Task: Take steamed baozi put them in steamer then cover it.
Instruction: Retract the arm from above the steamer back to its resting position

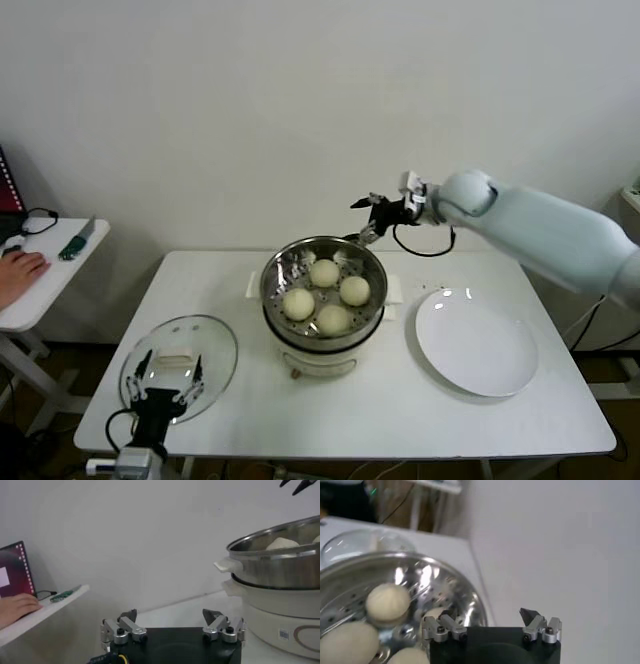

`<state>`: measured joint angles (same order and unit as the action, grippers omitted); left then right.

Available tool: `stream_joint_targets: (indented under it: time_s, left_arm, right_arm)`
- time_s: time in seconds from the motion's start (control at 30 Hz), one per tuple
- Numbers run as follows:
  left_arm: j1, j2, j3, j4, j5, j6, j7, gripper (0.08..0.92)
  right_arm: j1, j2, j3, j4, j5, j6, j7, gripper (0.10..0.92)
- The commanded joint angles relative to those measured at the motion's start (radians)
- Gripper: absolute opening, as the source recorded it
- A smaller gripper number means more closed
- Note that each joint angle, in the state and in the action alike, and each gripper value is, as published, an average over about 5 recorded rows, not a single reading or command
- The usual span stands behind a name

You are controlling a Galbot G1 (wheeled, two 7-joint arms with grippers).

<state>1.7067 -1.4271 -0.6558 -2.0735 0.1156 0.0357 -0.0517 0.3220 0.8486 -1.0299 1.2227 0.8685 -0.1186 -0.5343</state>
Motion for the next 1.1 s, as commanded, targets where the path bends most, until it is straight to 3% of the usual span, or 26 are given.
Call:
stream_joint_targets:
  time_s: [0.03, 0.4, 0.7, 1.1]
  left_arm:
    - [-0.014, -0.016, -0.007, -0.004, 0.123, 0.024, -0.011, 0.823]
    - [-0.027, 0.002, -0.033, -0.013, 0.412, 0.077, -0.002, 0.823]
    - [-0.022, 0.06, -0.041, 0.018, 0.974, 0.119, 0.04, 0.823]
    - [-0.124, 0.121, 0.023, 0.229, 1.228, 0.129, 0.016, 0.823]
  right_arm:
    - [-0.585, -0.2, 0.629, 0.224, -0.077, 0.09, 0.261, 0.823]
    - [-1.182, -0.1, 1.218, 0.438, -0.227, 0.092, 0.407, 0.823]
    - [-1.51, 0.095, 1.538, 0.53, -0.351, 0.034, 0.407, 0.823]
    - [-1.667, 0.223, 1.651, 0.513, -0.454, 0.073, 0.385, 0.823]
